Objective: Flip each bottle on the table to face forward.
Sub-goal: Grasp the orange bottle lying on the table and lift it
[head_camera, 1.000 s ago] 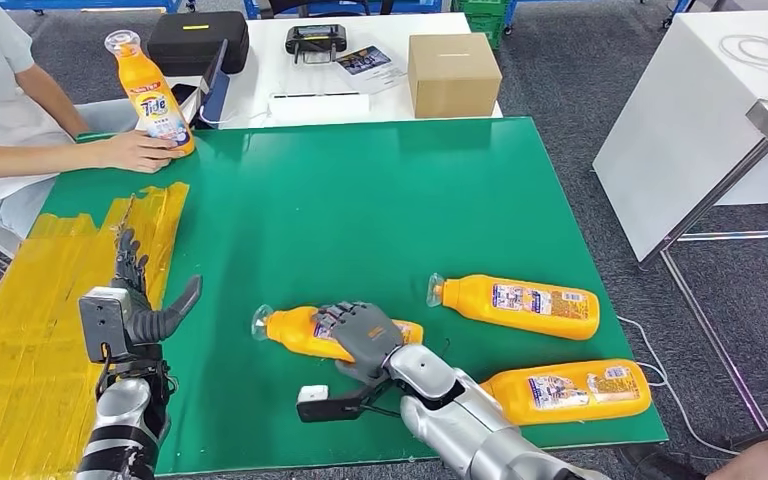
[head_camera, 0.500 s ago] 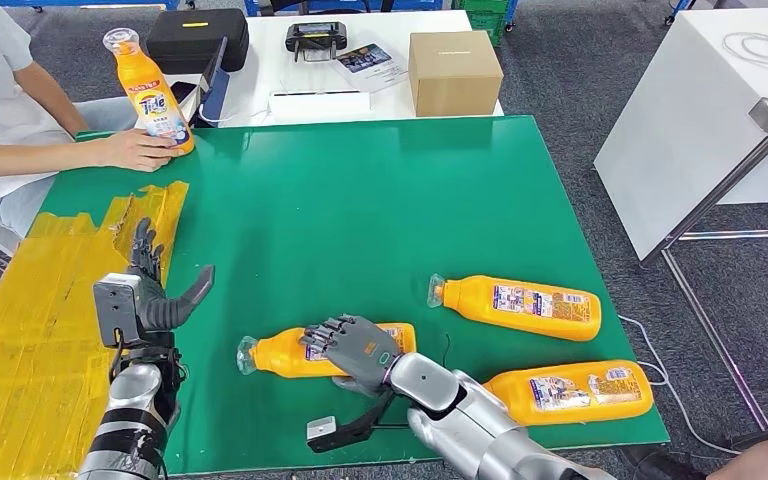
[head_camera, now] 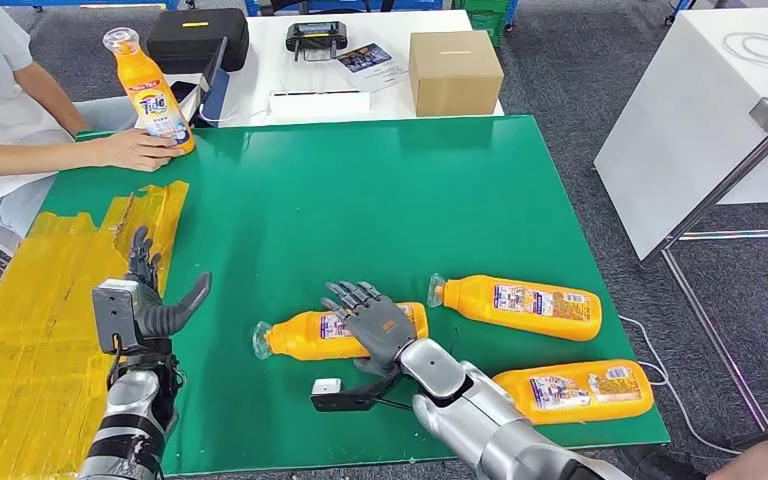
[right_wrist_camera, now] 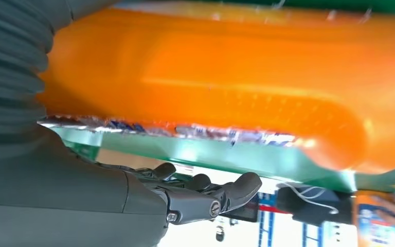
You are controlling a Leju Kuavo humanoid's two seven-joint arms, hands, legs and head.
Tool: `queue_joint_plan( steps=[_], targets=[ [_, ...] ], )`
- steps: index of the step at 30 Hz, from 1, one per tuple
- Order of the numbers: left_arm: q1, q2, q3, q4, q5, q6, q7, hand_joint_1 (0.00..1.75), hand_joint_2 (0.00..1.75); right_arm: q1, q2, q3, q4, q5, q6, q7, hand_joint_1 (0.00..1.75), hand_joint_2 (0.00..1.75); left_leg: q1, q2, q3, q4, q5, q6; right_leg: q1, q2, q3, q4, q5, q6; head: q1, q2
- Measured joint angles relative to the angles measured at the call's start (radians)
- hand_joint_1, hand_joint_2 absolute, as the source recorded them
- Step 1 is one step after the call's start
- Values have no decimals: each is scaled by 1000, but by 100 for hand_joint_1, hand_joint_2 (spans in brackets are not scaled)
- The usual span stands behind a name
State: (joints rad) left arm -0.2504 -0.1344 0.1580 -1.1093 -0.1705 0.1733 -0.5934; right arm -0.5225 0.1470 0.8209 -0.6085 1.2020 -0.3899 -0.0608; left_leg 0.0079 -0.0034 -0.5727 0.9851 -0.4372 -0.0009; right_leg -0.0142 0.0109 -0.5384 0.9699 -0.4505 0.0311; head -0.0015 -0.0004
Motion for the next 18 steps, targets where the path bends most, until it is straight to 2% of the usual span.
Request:
queue_joint_plan(
  steps=[13, 18],
  targets=[
    [23, 2, 9, -7, -4, 3, 5, 0, 175, 18, 19, -43, -12, 10, 2, 37, 0, 175, 0, 0, -1, 0, 0, 0, 0, 0, 0, 0, 0, 0, 0, 0],
    [48, 2, 27, -32, -6, 4, 11, 0, 175, 36, 23, -68, -42, 13, 46, 96, 0, 175, 0, 0, -1, 0, 0, 0, 0, 0, -1, 0, 0, 0, 0, 0]
  ],
)
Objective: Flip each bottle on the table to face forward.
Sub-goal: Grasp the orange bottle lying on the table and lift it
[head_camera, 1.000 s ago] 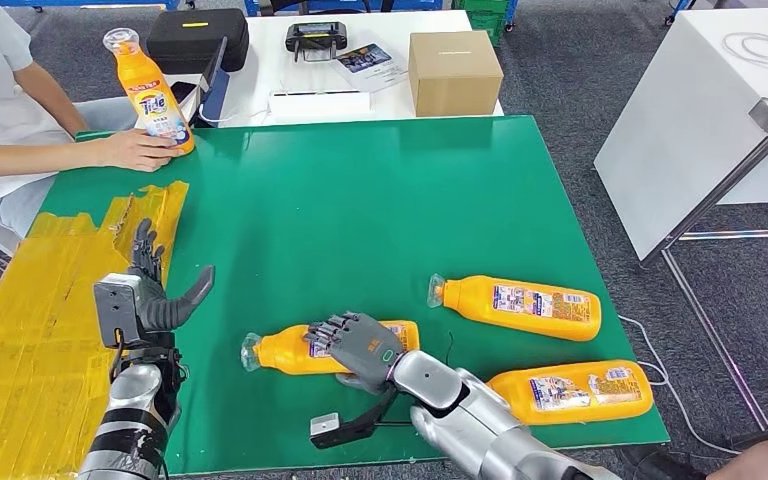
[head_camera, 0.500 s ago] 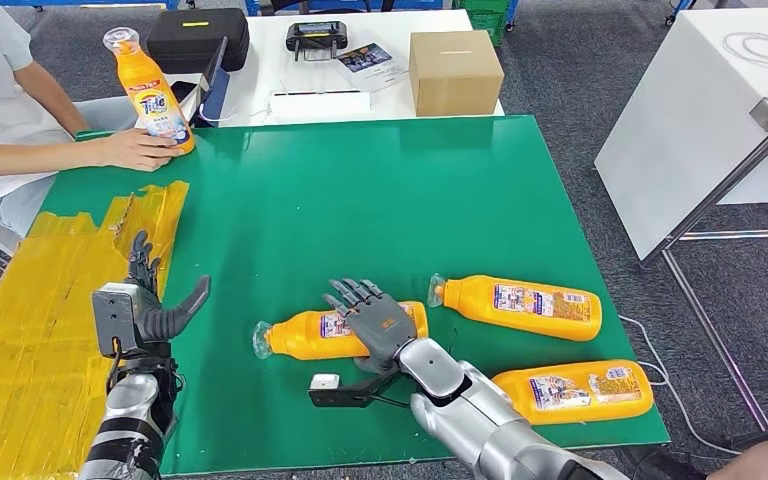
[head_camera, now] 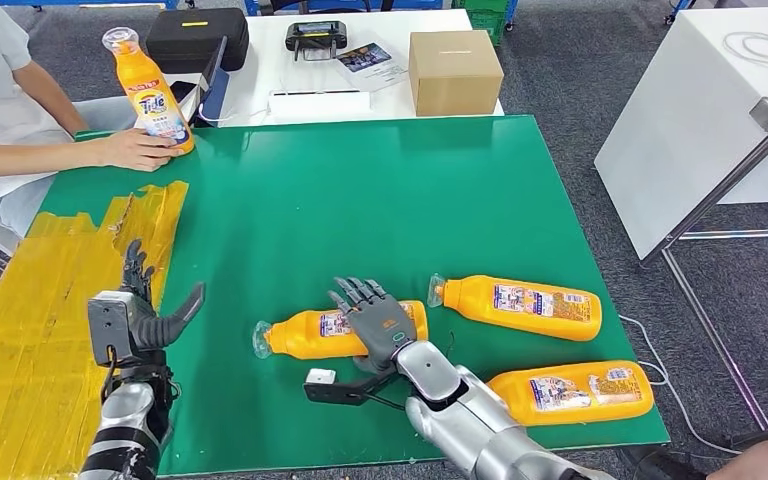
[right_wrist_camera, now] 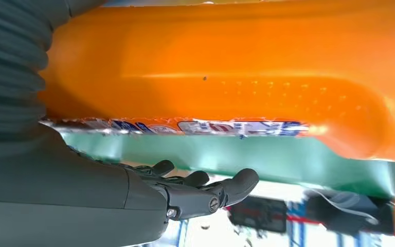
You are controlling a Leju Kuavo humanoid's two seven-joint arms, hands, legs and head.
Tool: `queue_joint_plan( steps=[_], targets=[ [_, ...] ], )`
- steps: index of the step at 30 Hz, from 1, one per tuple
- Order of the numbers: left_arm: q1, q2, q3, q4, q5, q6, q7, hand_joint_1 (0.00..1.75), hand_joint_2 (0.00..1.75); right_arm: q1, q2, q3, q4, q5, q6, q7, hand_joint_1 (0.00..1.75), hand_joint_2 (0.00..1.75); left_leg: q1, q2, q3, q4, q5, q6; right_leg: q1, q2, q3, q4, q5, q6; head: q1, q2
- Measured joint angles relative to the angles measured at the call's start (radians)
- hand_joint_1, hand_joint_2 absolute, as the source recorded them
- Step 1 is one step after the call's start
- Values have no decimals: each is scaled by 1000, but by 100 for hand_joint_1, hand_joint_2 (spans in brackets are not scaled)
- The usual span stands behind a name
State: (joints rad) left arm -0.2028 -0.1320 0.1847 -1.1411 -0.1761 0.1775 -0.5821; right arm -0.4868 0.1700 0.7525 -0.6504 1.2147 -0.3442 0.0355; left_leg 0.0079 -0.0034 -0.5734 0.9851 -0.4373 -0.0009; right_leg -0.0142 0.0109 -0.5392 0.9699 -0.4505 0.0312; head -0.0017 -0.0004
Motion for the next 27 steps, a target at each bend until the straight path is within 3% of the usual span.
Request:
queue_joint_plan(
  steps=[13, 14, 15, 18, 19, 21, 27],
  targets=[
    [62, -1, 52, -65, -11, -2, 7, 0, 175, 4, 9, -26, -27, 29, 130, 120, 2, 175, 0, 0, 1, 0, 0, 0, 0, 0, 1, 0, 0, 0, 0, 0],
    [64, -1, 54, -67, -11, -2, 7, 0, 175, 3, 10, -26, -27, 29, 136, 122, 10, 175, 0, 0, 1, 0, 0, 0, 0, 0, 1, 0, 0, 0, 0, 0],
    [67, -1, 56, -70, -12, -2, 7, 0, 175, 1, 10, -26, -27, 29, 142, 123, 30, 175, 0, 0, 1, 0, 0, 0, 0, 0, 1, 0, 0, 0, 0, 0],
    [70, -2, 63, -74, -13, -4, 8, 0, 175, -4, 9, -26, -25, 29, 168, 125, 129, 175, 0, 0, 2, 0, 0, 0, 0, 0, 2, 0, 0, 0, 0, 0],
    [70, -3, 65, -74, -14, -5, 8, 0, 175, -7, 9, -26, -22, 29, 178, 126, 152, 175, 0, 0, 2, 0, 0, 0, 0, 0, 2, 0, 0, 0, 0, 0],
    [70, -4, 67, -74, -16, -7, 10, 0, 175, -13, 8, -25, -12, 28, 198, 124, 172, 175, 0, 0, 2, 0, 0, 0, 0, 0, 2, 0, 0, 0, 0, 0],
    [67, -7, 70, -74, -17, -9, 12, 0, 175, -43, 6, -23, 26, 9, 234, 89, 175, 175, 0, 0, 4, 0, 0, 0, 0, 0, 3, 0, 0, 0, 0, 0]
  ],
)
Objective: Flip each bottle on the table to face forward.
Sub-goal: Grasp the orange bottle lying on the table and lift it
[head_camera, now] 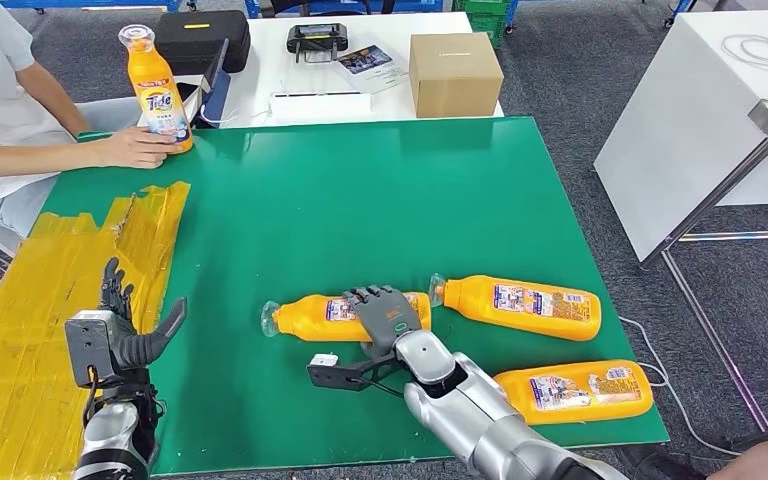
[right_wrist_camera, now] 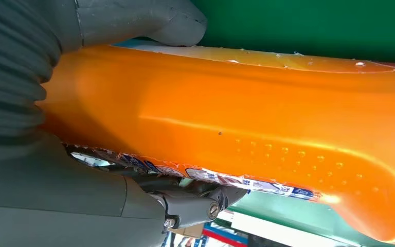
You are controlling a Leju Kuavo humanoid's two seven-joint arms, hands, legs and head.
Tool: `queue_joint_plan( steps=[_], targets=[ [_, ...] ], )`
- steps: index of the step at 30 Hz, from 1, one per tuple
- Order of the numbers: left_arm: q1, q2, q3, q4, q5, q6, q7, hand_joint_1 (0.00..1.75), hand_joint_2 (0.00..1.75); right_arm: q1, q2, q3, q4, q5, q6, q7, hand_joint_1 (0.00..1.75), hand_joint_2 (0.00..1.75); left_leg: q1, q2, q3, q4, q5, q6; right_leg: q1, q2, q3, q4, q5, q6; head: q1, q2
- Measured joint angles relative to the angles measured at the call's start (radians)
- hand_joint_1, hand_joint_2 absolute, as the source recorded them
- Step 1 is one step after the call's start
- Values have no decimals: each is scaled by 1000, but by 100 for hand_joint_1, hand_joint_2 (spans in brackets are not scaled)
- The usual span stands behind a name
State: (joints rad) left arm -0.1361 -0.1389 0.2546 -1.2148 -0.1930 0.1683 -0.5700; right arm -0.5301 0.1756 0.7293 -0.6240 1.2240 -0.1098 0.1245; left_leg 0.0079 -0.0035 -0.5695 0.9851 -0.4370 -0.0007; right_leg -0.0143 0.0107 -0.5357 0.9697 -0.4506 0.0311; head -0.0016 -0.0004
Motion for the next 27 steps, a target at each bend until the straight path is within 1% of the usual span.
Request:
queue_joint_plan(
  steps=[10, 13, 17, 22, 27],
  targets=[
    [-7, -1, 3, 1, 0, 0, 3, 0, 175, -27, -1, 6, 35, -31, -7, -12, 175, 175, 0, 0, 0, 0, 0, 0, 0, -1, 1, 0, 0, 0, 0, 0],
    [-8, -2, 3, 1, 0, 0, 4, 0, 175, -26, 0, 9, 38, -42, -40, -12, 175, 175, 0, 0, 0, 0, 0, 0, 0, -1, 1, 0, 0, 0, 0, 0],
    [-7, -2, 3, 1, 0, 0, 6, 0, 175, -15, 1, 7, 36, -67, -111, -17, 175, 175, 0, 0, 0, 0, 0, 0, 0, -1, 1, 0, 0, 0, 0, 0],
    [8, -5, 0, -20, -10, -15, 14, 0, 175, 58, -1, -37, -60, -115, -214, -59, 175, 175, 0, 0, -3, 0, 0, 0, 0, -1, -3, 0, 0, 0, 0, 0],
    [14, -11, -9, -38, -14, -20, 19, 0, 175, 102, -3, -67, -132, -124, -226, -67, 175, 175, 0, 0, -6, 0, 0, 0, 0, -1, -5, 0, 0, 1, 0, 0]
  ],
)
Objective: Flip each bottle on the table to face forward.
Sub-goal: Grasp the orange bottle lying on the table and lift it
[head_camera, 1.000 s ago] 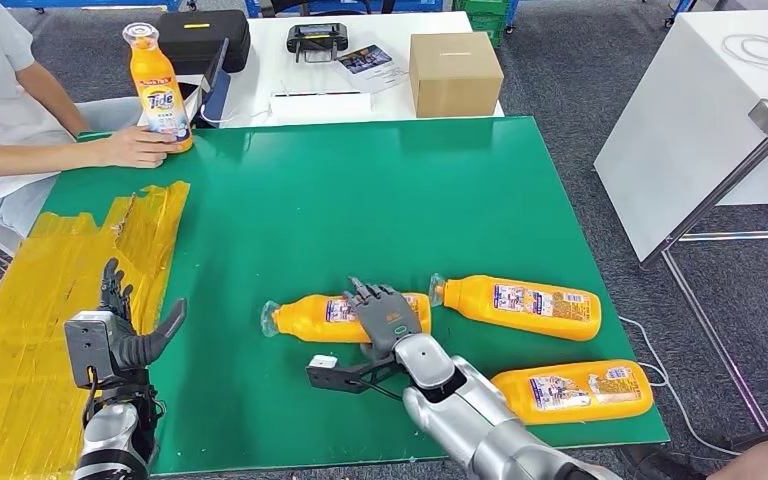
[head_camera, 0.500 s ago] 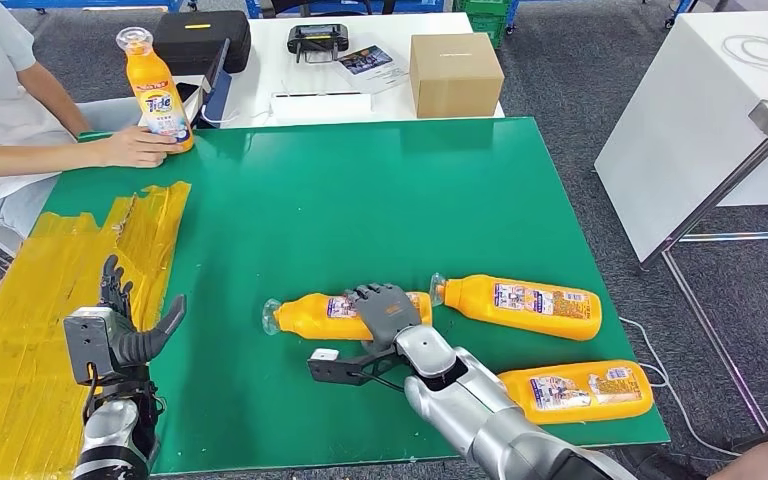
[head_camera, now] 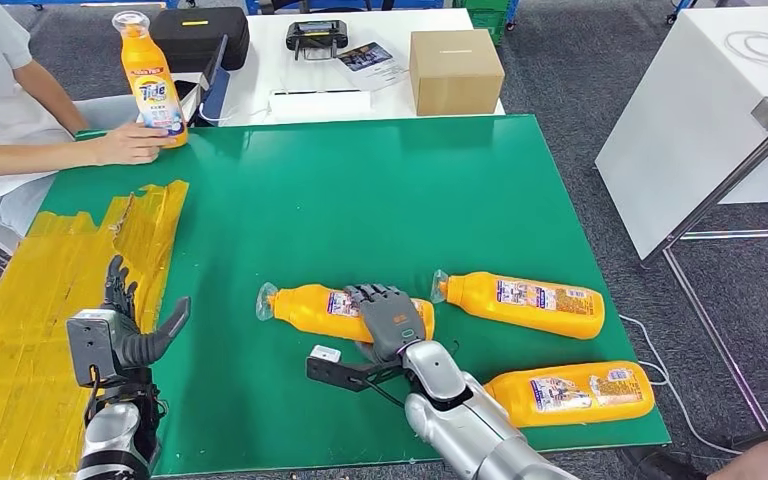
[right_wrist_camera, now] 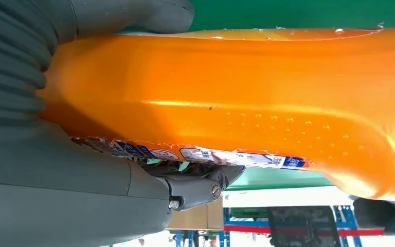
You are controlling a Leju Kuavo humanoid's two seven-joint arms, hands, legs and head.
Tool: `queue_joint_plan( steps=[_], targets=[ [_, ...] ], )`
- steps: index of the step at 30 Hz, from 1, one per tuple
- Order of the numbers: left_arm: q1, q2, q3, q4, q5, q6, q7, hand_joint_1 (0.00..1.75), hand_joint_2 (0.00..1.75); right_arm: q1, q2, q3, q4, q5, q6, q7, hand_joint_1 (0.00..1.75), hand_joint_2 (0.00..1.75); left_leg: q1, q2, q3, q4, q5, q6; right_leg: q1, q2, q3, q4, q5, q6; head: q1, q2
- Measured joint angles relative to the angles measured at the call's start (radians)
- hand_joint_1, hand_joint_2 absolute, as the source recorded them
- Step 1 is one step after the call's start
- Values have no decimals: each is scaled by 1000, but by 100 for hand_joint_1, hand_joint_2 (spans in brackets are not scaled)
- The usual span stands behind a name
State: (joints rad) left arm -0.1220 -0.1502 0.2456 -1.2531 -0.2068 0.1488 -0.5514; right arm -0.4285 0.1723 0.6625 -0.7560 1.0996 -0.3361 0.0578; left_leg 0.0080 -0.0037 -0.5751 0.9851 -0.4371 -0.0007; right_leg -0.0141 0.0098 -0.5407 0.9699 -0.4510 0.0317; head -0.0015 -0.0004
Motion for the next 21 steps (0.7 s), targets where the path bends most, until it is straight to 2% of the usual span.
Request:
queue_joint_plan(
  steps=[19, 21],
  targets=[
    [3, -3, -10, -10, 0, -1, 1, 0, 175, 17, -5, -14, -38, -1, 0, 0, 175, 175, 0, 0, -1, 0, 0, 0, 0, 0, 0, 0, 0, 0, 0, 0],
    [4, -4, -14, -11, -9, -5, 3, 0, 175, 29, -4, -25, -51, -24, -39, -31, 175, 175, 0, 0, -1, 0, 0, 0, 0, 0, 0, 0, 0, 0, 0, 0]
  ],
)
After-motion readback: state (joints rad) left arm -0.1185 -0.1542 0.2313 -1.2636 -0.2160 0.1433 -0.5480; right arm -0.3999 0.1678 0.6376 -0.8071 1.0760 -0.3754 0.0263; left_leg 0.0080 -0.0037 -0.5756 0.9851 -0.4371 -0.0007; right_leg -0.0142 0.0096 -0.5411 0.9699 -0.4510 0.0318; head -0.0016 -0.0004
